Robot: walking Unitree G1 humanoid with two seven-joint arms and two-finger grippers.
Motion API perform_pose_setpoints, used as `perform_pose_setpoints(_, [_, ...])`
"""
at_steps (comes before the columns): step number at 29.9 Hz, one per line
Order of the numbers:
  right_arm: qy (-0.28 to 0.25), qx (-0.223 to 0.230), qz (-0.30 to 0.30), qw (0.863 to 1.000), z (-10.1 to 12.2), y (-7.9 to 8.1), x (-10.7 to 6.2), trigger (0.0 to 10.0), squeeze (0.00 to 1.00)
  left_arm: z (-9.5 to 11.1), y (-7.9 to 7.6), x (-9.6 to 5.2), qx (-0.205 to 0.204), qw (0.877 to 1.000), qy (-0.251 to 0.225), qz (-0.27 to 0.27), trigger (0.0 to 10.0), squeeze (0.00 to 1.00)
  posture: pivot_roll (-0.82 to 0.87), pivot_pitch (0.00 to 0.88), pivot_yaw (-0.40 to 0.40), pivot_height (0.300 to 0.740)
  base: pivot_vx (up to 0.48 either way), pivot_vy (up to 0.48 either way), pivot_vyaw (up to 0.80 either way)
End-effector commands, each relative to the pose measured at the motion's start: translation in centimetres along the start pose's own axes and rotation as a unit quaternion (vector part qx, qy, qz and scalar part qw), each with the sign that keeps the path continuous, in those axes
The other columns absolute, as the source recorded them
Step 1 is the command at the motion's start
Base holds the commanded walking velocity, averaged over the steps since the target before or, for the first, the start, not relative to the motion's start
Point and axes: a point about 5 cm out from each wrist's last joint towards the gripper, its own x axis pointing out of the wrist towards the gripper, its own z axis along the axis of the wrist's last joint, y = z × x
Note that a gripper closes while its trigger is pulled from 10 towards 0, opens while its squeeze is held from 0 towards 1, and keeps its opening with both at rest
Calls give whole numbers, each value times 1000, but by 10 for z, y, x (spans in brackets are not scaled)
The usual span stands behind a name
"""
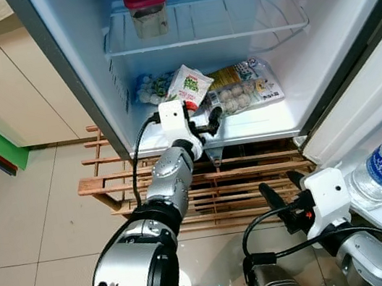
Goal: Restocking fridge
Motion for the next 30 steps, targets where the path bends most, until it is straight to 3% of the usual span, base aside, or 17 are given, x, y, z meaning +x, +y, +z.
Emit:
perform_pose_setpoints(1, [4,-4,-5,1000,0,-3,-1,10000,0,-12,-53,4,-31,997,-1,-64,10000,0,-282,208,20,740,0,0,0])
perform_pose_setpoints(6, [5,-4,-5,1000,-3,-6,1,10000,0,-8,-46,-1,-20,997,-20,-74,10000,0,-266,197,19,740,0,0,0])
perform_pose_setpoints(11, [6,-4,-3,1000,-8,-8,4,10000,0,7,-34,-24,17,992,-56,-111,10000,0,-249,179,22,740,0,0,0])
perform_pose_setpoints(16, [5,-5,2,1000,-10,-8,7,10000,0,4,-35,-47,36,989,-54,-130,10000,0,-235,167,19,740,0,0,0])
perform_pose_setpoints(20, [3,-6,4,1000,-10,-9,11,10000,0,8,-34,-62,56,988,-62,-132,10000,0,-226,151,19,740,0,0,0])
perform_pose_setpoints(25, [-2,-8,5,1000,-11,-11,15,10000,0,19,-22,-79,73,990,-64,-98,10000,0,-212,134,19,740,0,0,0])
perform_pose_setpoints(30, [-7,-8,8,1000,-10,-11,19,10000,0,18,-25,-78,107,988,-53,-97,10000,0,-205,134,16,740,0,0,0])
